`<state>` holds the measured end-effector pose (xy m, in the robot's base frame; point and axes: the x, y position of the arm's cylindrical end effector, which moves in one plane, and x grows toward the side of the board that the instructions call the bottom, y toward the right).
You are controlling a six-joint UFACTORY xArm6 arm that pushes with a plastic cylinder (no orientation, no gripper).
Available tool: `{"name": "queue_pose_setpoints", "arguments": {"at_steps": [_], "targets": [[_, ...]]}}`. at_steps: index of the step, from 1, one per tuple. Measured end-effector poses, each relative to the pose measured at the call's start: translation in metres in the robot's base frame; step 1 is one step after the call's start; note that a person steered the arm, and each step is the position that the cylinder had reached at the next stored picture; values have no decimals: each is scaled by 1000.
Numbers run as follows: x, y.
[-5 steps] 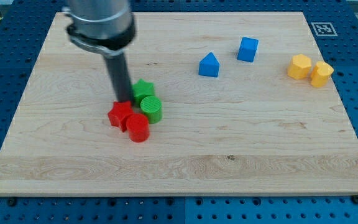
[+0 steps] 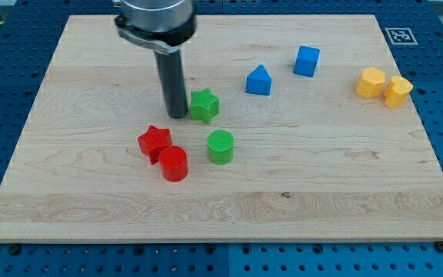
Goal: Move the green star to the blue cube
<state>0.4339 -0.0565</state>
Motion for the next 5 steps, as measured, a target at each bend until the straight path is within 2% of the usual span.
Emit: {"name": "queue_pose_setpoints", "arguments": {"at_steps": [1,2,3,5], "targets": [[5,97],[6,130],[-8,111],[-20,154]]}}
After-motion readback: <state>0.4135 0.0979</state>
